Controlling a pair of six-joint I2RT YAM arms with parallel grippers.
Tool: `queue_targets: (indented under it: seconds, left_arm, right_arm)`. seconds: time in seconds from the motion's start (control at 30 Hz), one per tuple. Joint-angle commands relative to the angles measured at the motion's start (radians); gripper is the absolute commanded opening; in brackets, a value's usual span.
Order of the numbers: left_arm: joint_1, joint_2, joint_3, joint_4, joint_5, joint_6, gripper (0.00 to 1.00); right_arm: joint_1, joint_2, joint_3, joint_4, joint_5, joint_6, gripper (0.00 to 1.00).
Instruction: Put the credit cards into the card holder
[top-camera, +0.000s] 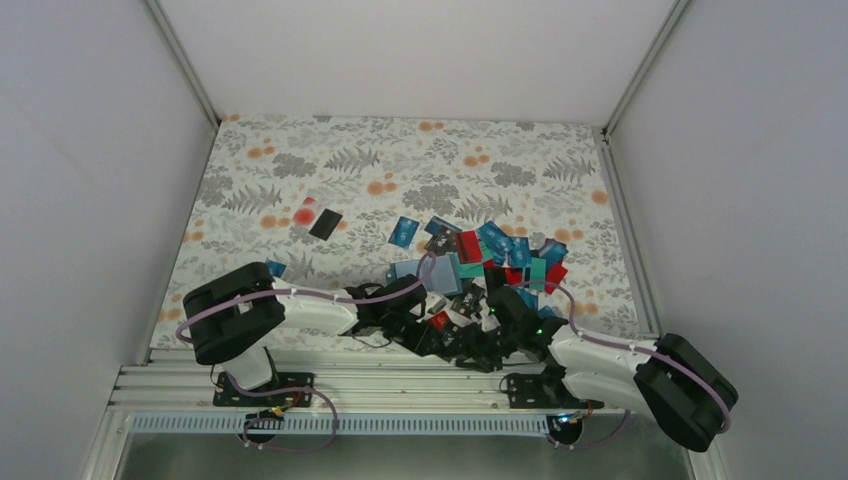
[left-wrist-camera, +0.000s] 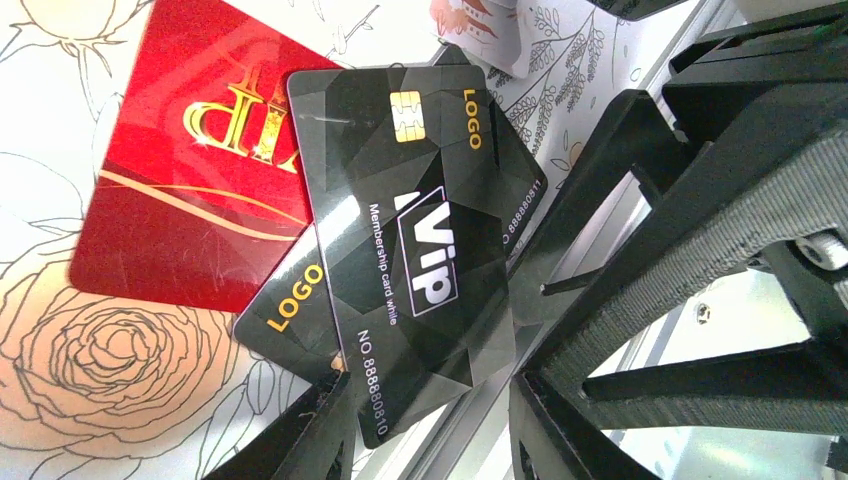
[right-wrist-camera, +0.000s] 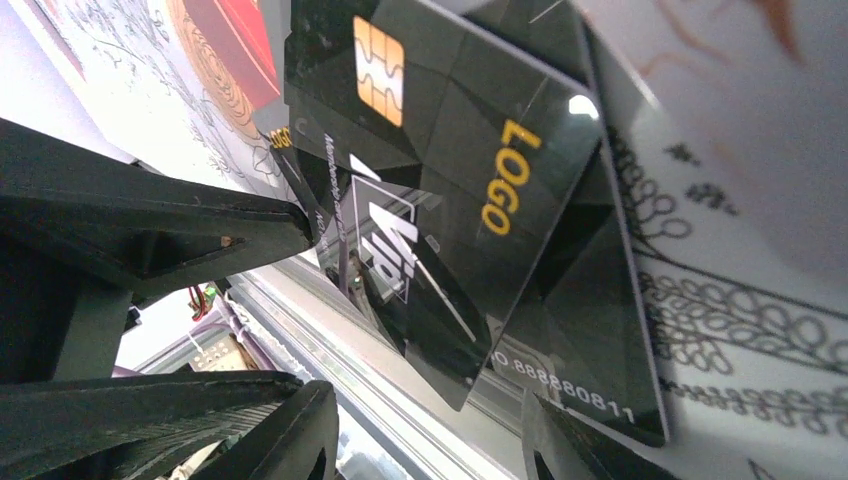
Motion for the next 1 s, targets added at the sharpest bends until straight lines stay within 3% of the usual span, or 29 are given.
queue_targets:
  seconds: [0.0,0.33,0.73,0.83,0.97]
  left_arm:
    - [-0.016,0.037,-0.002,0.067,0.062,-0.014,0.39]
    - [-0.027,0.058,-0.03,0.204,0.179,-0.047,0.38]
    - [-0.038,0.078,-0.035,0.251,0.188,-0.068,0.37]
    - [-0.038,0.01,-0.019,0.174,0.128,-0.062,0.36]
    - [-0.027,-0.096,0.092,-0.122,-0.084,0.02,0.39]
  right_arm:
    - [0.01,0.029,-0.051,0.132,0.0,0.103,0.47]
    - [0.016,-0.005,-0.121,0.186,0.045,0.215,0.37]
    - [0.013,-0.159,-0.155,0.125,0.106,0.263,0.14]
    - [0.013,-0.166,-0.157,0.092,0.1,0.256,0.14]
    - [0.013,-0.179,-0.094,-0.076,0.098,0.177,0.19]
